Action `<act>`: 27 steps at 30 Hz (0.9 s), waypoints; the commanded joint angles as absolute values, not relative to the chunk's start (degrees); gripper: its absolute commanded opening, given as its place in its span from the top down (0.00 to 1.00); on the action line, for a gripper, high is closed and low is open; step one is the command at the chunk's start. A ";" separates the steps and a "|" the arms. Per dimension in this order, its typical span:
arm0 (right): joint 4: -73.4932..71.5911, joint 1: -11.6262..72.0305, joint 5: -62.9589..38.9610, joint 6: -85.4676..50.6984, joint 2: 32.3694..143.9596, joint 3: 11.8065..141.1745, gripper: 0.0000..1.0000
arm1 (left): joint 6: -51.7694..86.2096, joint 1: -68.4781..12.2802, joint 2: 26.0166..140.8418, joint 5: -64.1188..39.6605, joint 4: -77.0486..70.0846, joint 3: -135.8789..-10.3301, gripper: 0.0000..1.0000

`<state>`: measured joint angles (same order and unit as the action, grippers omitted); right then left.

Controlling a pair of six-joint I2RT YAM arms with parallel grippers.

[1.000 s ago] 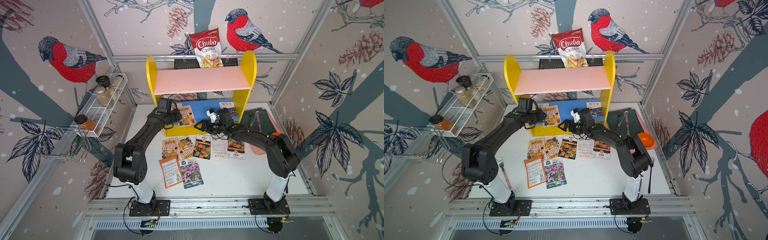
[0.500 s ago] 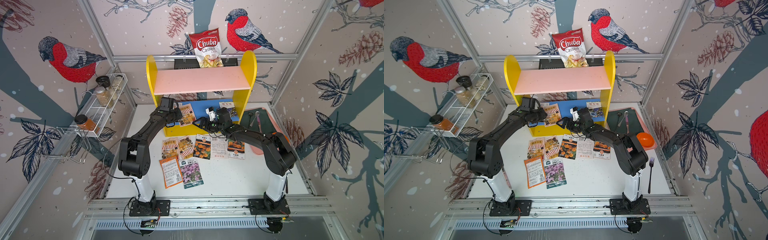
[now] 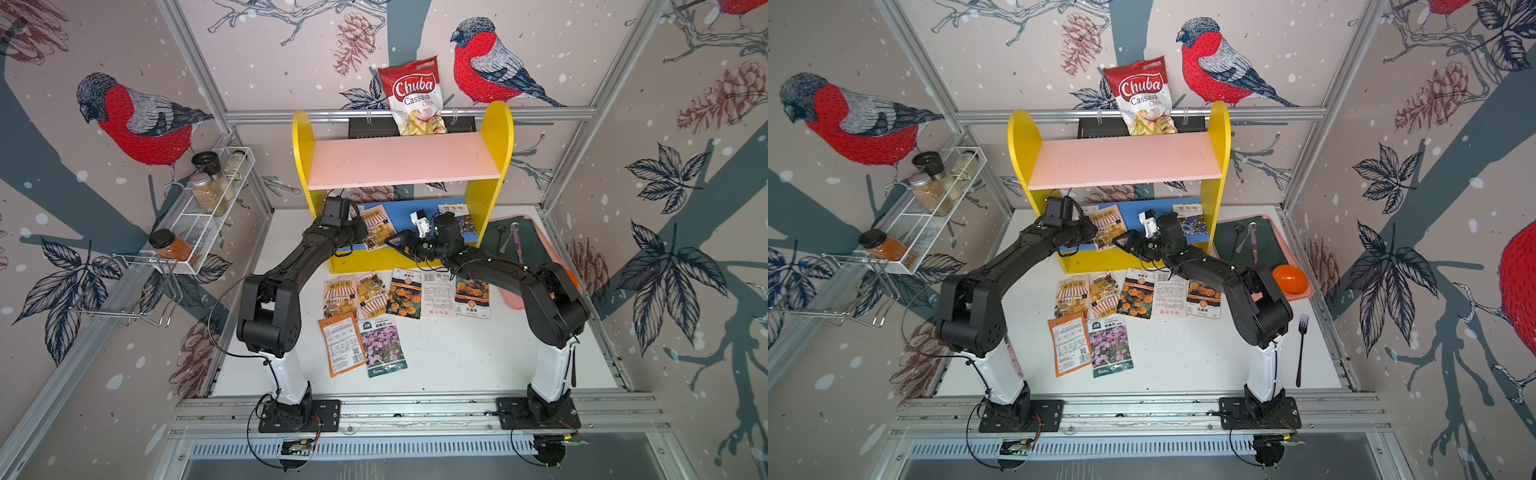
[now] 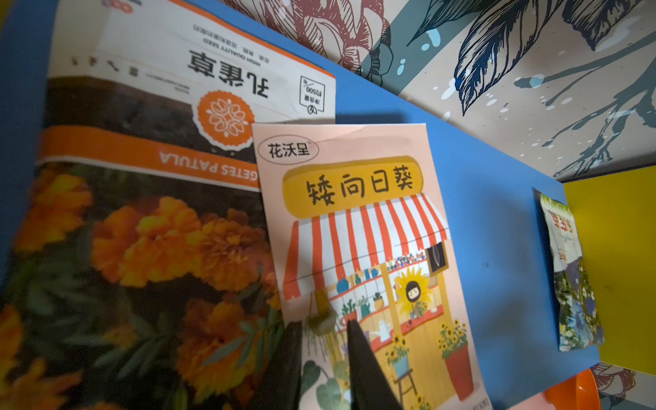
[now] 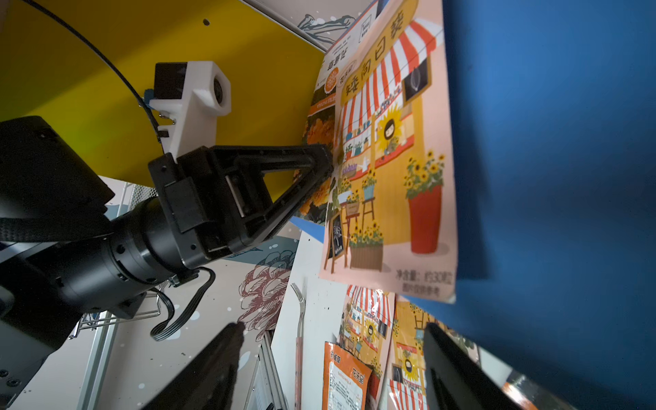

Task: Take the seed bag off the shelf
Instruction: Pick up the seed packet from the shelf.

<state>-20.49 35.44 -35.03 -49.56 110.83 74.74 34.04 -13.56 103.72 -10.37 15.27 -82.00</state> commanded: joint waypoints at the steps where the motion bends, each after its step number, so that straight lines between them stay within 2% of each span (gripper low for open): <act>1: -21.21 35.03 -35.53 -48.75 110.67 75.67 0.19 | 33.31 -13.69 103.98 -10.72 18.81 -81.66 0.75; 16: -6.61 33.58 -27.05 -40.10 111.05 82.29 0.19 | 33.30 -13.66 103.93 -10.90 18.85 -81.48 0.76; 27: -3.00 33.07 -30.37 -41.02 116.17 88.31 0.17 | 33.30 -13.63 103.72 -10.89 18.81 -81.29 0.77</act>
